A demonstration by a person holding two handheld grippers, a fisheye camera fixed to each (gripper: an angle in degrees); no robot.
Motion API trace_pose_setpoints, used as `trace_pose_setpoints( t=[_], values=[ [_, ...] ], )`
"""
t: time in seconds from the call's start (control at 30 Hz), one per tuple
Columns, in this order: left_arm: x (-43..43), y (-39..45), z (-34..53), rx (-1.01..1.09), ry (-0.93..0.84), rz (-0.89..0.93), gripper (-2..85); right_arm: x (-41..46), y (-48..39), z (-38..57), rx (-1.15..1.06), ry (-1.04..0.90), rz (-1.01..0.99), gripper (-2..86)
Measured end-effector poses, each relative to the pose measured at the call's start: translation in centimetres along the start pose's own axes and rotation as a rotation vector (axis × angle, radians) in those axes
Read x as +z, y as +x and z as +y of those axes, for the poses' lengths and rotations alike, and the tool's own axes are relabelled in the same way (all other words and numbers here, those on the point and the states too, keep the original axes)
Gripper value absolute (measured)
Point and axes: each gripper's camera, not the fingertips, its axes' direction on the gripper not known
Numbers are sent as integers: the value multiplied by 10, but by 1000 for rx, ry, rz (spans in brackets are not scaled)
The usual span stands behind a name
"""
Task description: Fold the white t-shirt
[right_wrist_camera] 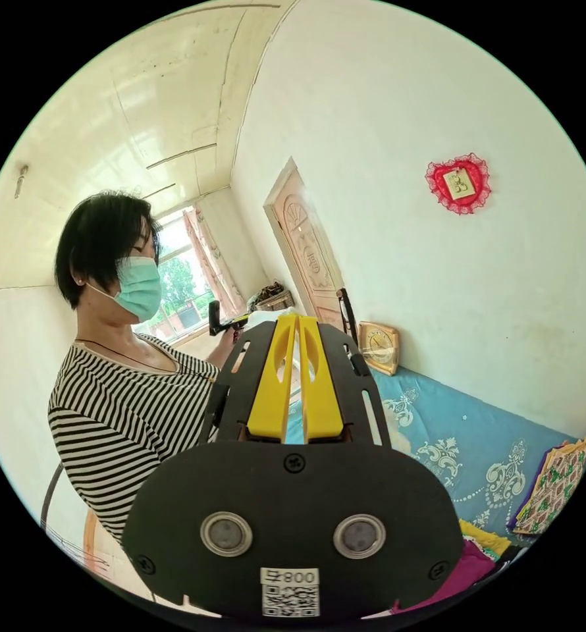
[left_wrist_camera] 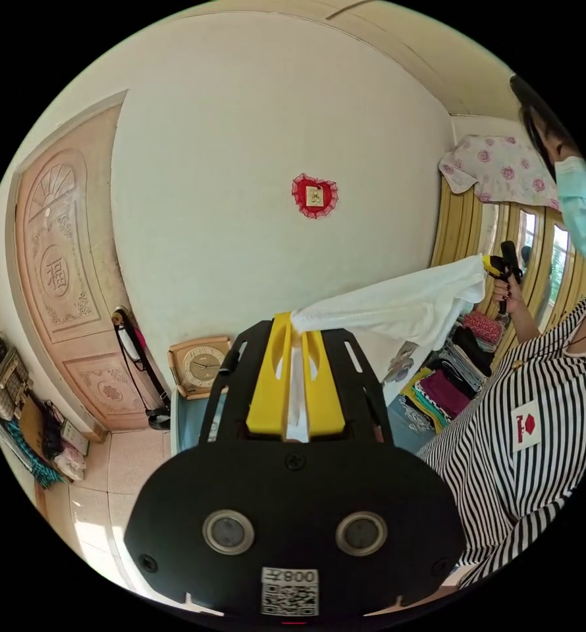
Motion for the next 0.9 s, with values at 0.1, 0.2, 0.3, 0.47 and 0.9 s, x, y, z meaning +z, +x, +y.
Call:
trace_pose_setpoints(
  t=[0.1, 0.2, 0.3, 0.47, 0.9],
  values=[
    [-30, 6, -2, 9, -5, -17, 6, -20, -4, -8, -45, -11, 2, 3],
    [-55, 5, -8, 18, -10, -36, 6, -38, 0, -20, -66, -18, -6, 3],
    [-75, -6, -17, 17, -6, -15, 6, -57, 12, -35, -68, -17, 0, 3],
    [-82, -40, -40, 37, -40, -5, 6, -83, 56, -66, -25, -28, 21, 3],
    [190, -265, -56, -89, -470, 74, 5, -26, 456, -178, 405, -380, 286, 4]
  ],
)
